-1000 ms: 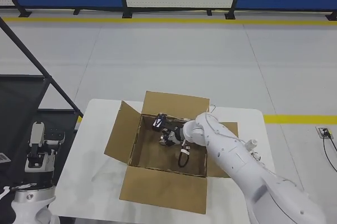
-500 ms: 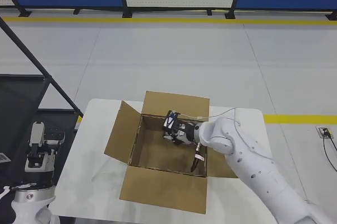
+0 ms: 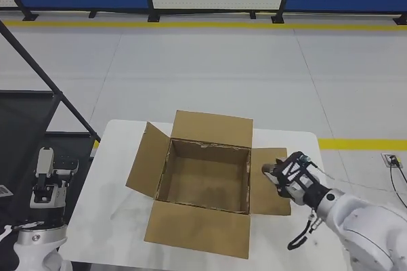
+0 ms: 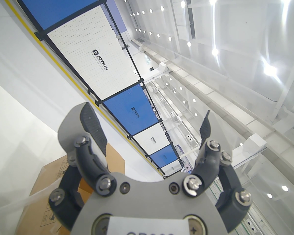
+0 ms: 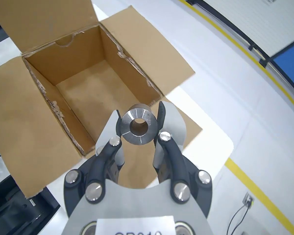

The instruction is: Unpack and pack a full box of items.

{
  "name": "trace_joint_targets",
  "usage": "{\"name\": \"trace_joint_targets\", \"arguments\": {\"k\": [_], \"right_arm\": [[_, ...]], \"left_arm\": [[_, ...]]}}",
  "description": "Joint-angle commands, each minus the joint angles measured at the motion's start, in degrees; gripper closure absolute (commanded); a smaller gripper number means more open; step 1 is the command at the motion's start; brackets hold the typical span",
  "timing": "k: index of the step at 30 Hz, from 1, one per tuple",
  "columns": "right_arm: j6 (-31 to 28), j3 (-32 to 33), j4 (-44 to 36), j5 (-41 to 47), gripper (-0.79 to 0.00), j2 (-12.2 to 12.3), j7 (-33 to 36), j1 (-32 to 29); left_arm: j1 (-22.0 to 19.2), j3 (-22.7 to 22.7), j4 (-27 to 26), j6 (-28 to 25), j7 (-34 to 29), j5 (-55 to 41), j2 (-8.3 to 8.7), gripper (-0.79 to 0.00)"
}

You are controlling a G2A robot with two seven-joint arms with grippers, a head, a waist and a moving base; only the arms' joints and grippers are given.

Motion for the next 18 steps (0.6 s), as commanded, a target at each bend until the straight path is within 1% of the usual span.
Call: {"name": "trace_joint_targets", "arguments": {"k": [1, 5, 7, 9, 12, 14, 18], "right_arm": [[1.1, 4.1, -2.8, -0.3, 0.0, 0.2, -0.3, -5.9], [3.7, 10.4, -5.5, 0.8, 0.0, 0.2, -3.4, -15.8], [4.1, 12.6, -5.1, 1.7, 0.0, 0.1, -4.8, -19.7], [3.6, 14.1, -3.3, 3.0, 0.0, 0.2, -5.5, -22.3], [1.6, 15.4, 0.5, 4.5, 0.0, 0.3, -6.3, -24.0], [0.9, 15.4, 3.5, 4.3, 0.0, 0.5, -6.2, -24.0], [0.9, 12.5, 9.8, 2.6, 0.0, 0.7, -5.3, -20.8]], "left_arm": [[0.0, 0.0, 0.0, 0.0, 0.0, 0.0, 0.0, -0.785], [0.0, 0.0, 0.0, 0.0, 0.0, 0.0, 0.0, -0.785], [0.0, 0.0, 0.0, 0.0, 0.0, 0.0, 0.0, -0.785], [0.0, 0.0, 0.0, 0.0, 0.0, 0.0, 0.0, -0.785], [0.0, 0.0, 0.0, 0.0, 0.0, 0.0, 0.0, -0.785], [0.0, 0.0, 0.0, 0.0, 0.0, 0.0, 0.0, -0.785], [0.0, 0.0, 0.0, 0.0, 0.0, 0.0, 0.0, -0.785]]}}
